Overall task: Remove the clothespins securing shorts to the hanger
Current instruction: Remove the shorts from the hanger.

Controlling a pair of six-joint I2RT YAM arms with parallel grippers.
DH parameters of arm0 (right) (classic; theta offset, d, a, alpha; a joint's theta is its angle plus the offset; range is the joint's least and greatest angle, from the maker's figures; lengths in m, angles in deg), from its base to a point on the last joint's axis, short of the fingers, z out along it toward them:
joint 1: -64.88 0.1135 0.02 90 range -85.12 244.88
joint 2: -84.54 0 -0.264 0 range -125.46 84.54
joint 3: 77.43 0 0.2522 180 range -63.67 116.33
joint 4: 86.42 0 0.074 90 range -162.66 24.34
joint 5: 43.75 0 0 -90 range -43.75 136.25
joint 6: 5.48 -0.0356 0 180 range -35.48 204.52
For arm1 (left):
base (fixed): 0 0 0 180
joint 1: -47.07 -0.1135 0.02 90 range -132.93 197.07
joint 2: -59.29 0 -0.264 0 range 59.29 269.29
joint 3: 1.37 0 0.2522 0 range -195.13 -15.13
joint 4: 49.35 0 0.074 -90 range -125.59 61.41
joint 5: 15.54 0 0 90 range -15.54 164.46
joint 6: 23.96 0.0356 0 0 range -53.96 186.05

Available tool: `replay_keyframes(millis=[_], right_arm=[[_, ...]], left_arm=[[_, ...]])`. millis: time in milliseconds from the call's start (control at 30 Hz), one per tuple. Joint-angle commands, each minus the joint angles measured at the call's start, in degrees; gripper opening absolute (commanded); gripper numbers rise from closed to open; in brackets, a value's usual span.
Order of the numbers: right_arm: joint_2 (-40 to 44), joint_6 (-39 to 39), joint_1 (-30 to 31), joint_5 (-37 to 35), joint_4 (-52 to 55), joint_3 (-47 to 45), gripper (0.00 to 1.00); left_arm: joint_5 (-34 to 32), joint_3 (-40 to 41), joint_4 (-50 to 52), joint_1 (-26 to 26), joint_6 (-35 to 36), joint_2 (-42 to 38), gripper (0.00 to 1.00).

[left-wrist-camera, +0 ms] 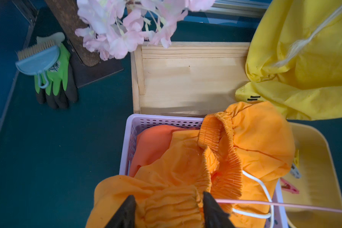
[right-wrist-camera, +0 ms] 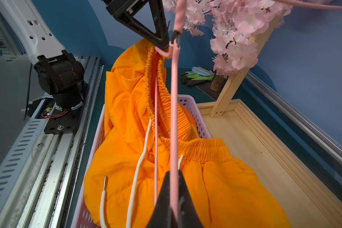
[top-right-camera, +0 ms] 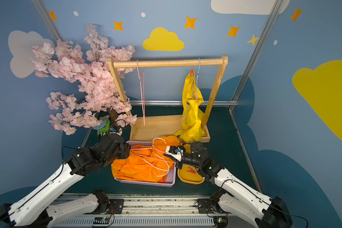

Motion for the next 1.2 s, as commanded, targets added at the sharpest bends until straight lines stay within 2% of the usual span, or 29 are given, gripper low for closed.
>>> replay_keyframes(millis=[0, 67, 100, 133, 367, 533, 733, 833, 933, 1000, 1167], right_arm=[[1.43, -0.72, 0.24, -0.79, -1.08, -0.51, 0.0], [1.79, -0.8, 0.24, -0.93, -0.96, -0.55, 0.0], [1.91, -0.88, 0.27, -0.93, -0.94, -0.6, 0.0], [2.1, -0.95, 0.24, -1.02, -0.82, -0.68, 0.0], [5.98, -2.38, 0.5, -4.08, 4.06, -0.62, 0.0], [16.33, -8.57, 0.68, -15.35, 13.39, -0.01, 0.0], [30.26, -11.36, 0.68, -29.76, 15.48, -2.64, 0.0], [33.0, -12.04, 0.62, -35.62, 17.05, -3.14, 0.0], [31.81, -14.97, 0.48, -40.47, 17.76, -2.58, 0.0], [29.74, -18.25, 0.32, -44.38, 17.99, -2.11, 0.0], [24.28, -20.29, -0.31, -44.13, 17.84, -1.23, 0.0]], left_arm=[[-0.16, 0.53, -1.93, -0.22, 0.64, -0.48, 0.38], [0.38, 0.79, -2.19, -0.52, 0.82, -0.65, 0.18], [0.92, 0.95, -2.48, -0.76, 1.0, -0.71, 0.05], [1.24, 1.07, -2.57, -1.05, 1.01, -0.83, 0.03], [1.46, 1.46, -4.47, -2.37, 2.9, -2.8, 0.03], [-0.82, 1.67, -4.83, -2.9, 3.93, -4.57, 0.03], [-3.62, 4.04, -8.21, -3.05, 4.92, -7.09, 0.03], [-0.27, 9.24, -18.33, -2.99, 7.43, -10.45, 0.03], [9.72, 16.83, -35.28, -1.8, 10.46, -12.11, 0.03], [14.48, 19.65, -43.37, 0.43, 12.13, -10.07, 0.03], [15.11, 19.29, -50.74, 7.54, 17.8, -0.84, 0.03]])
